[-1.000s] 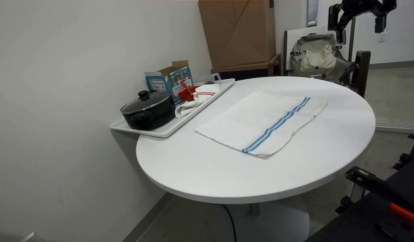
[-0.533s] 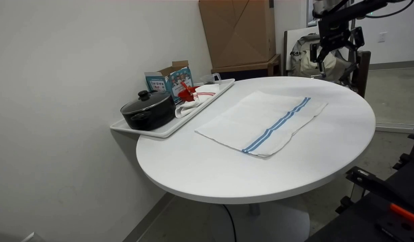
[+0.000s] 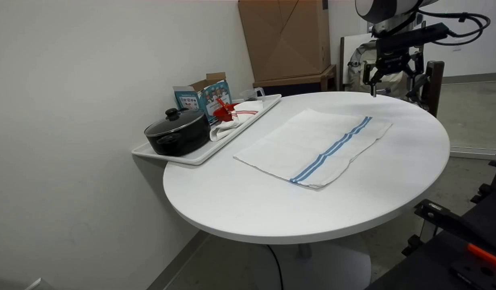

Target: Fold the towel from right to left then bottom to top

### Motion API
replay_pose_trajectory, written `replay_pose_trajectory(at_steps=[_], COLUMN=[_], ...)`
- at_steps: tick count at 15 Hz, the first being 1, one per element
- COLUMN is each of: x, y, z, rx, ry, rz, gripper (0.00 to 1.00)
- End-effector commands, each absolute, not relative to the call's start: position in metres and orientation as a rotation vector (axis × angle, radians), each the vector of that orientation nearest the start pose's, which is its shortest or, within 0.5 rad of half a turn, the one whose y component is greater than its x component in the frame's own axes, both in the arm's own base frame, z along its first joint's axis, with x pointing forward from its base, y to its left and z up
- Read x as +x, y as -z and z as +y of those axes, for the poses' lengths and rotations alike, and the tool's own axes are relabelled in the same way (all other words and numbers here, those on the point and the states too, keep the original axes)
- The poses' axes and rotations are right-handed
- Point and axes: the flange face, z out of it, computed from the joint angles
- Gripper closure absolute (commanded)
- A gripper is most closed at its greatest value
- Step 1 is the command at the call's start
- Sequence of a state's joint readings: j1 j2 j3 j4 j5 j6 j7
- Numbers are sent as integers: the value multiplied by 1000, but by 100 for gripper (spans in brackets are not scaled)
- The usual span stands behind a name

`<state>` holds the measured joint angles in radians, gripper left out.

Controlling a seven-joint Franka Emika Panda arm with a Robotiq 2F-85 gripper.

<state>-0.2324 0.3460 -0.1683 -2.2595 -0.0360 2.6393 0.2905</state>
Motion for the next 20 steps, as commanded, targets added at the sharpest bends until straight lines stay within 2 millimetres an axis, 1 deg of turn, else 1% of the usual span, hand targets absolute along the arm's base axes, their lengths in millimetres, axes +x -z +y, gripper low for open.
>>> replay_pose_trajectory(at_steps=[1, 5, 9, 13, 18, 19, 20], x=[501, 502, 509, 517, 523, 520, 520], y=[-203, -185, -166, -157, -155, -147, -144], z=[-223, -228, -223, -220, -221, -211, -208], rx=[-2984, -2931, -2935, -2947, -2951, -2953, -2956], ry=[126, 126, 114, 103, 99, 92, 84], rz=[1099, 1167, 1174, 1155, 1135, 1129, 1121], gripper=[0, 0, 0, 0, 0, 0, 0])
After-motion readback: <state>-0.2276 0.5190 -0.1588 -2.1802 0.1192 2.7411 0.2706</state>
